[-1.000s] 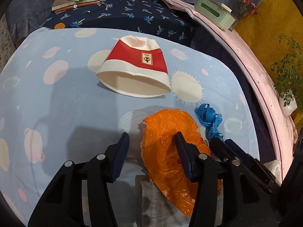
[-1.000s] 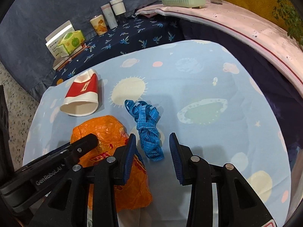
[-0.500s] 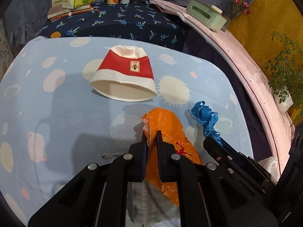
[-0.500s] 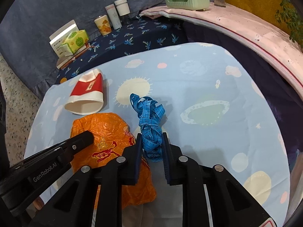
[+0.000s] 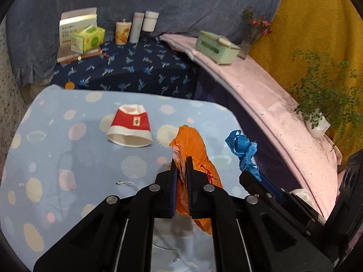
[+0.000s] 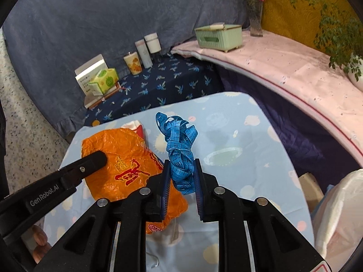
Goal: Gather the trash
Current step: 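Carry the orange bag and blue strap in both tools over the bin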
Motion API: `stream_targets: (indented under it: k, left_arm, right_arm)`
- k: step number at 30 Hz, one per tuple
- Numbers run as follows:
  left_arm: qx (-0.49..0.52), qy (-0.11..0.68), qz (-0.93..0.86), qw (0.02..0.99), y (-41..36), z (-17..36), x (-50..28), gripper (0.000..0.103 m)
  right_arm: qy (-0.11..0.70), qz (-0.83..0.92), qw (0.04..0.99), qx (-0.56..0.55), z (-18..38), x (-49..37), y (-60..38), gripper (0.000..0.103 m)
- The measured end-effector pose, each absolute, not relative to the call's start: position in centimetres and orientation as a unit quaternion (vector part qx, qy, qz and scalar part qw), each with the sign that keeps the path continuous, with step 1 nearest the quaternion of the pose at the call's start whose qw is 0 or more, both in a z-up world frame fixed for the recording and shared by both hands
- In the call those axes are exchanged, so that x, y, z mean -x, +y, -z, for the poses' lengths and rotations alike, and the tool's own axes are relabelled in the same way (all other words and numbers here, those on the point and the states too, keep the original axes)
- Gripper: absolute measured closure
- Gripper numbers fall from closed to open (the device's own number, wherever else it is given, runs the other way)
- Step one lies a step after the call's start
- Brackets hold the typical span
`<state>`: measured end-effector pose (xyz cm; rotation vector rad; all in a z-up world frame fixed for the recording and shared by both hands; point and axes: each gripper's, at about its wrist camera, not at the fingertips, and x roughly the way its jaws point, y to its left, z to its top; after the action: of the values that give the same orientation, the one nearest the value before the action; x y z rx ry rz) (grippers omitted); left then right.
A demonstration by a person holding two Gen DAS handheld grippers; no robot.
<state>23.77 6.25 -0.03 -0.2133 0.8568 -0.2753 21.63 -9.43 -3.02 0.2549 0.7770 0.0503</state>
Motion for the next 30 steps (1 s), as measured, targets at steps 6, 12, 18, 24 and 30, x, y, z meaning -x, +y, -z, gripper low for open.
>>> stream_targets:
  k: [6, 12, 18, 24, 30]
  left_arm:
    - [0.09, 0.385, 0.148, 0.906, 4.4, -3.2, -20.4, 0.097]
    - [0.076, 0.371, 0.169, 0.91, 1.8, -4.8, -17.2, 0.097]
    - [0.058, 0.367, 0.196, 0.907, -1.7, -5.3, -14.2, 0.097]
    - [0.035, 0.366, 0.229, 0.901, -6.0, -5.5, -11.6, 0.097]
    - [0.011, 0.368, 0.261, 0.892, -10.8, -5.3, -9.5, 0.096]
  right_arm:
    - [0.35, -0.014, 0.928, -0.128, 0.4, -17.8, -11.1, 0.085]
    - [0.329, 0.006, 0.934, -0.141, -1.0, -14.0, -13.9, 0.085]
    - [0.315, 0.03, 0.936, -0.155, -1.6, -10.8, -17.0, 0.085]
    - [0.307, 0.059, 0.934, -0.172, -1.3, -7.8, -20.5, 0.085]
    - [0.302, 0.092, 0.929, -0.191, -0.7, -4.9, -24.4, 0.085]
